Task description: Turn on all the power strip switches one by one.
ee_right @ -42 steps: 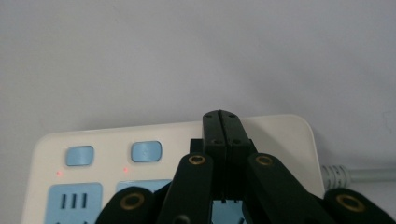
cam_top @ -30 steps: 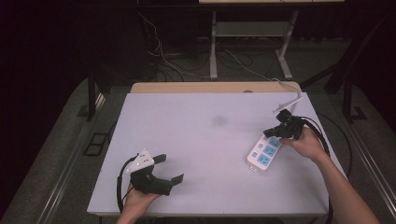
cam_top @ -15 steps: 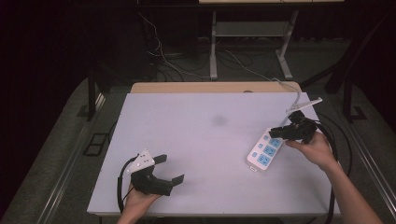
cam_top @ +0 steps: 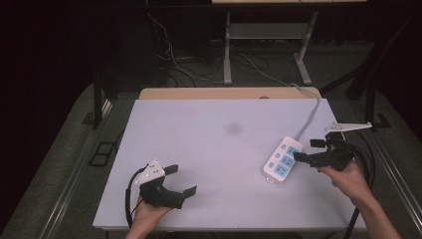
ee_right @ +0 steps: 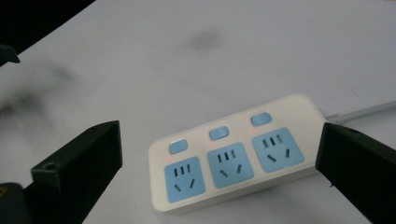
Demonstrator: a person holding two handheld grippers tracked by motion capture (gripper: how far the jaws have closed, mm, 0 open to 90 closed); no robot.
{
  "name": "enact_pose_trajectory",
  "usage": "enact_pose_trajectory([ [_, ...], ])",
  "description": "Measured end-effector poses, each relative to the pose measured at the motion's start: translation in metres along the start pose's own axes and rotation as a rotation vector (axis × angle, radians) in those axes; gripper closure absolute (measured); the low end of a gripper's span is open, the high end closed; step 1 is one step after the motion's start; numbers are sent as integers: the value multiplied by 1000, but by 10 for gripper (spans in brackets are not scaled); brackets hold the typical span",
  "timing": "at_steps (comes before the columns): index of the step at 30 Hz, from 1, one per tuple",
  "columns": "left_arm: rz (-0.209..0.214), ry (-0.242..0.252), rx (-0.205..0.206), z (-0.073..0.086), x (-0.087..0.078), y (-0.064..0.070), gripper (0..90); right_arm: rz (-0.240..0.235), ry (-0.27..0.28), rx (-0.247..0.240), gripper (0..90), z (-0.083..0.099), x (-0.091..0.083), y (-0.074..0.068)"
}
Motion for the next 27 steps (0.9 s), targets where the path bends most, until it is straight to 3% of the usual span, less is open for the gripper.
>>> enact_pose_trajectory([
  [3,1,-1,0,0,1,0,0,-14,32,22,5,11,-6,-5],
  [15,-1,-7,0,0,1,0,0,-43,89,4,5,56,-6,-29],
  [22,1,-19,-7,1,2,0,0,-61,92,-19,6,67,-4,-44],
  [27,3,-33,-9,2,4,-1,0,-71,98,-18,6,74,-1,-46],
])
Point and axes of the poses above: each handheld gripper's, and its own axes: x roughly forward along the jaws, z roughly out of its underside, y roughly to its right, the point moved 3 cm from there along x, roughly forward along the jaws, and after that the axes turned 7 degrees about z, right-handed, at the moved point
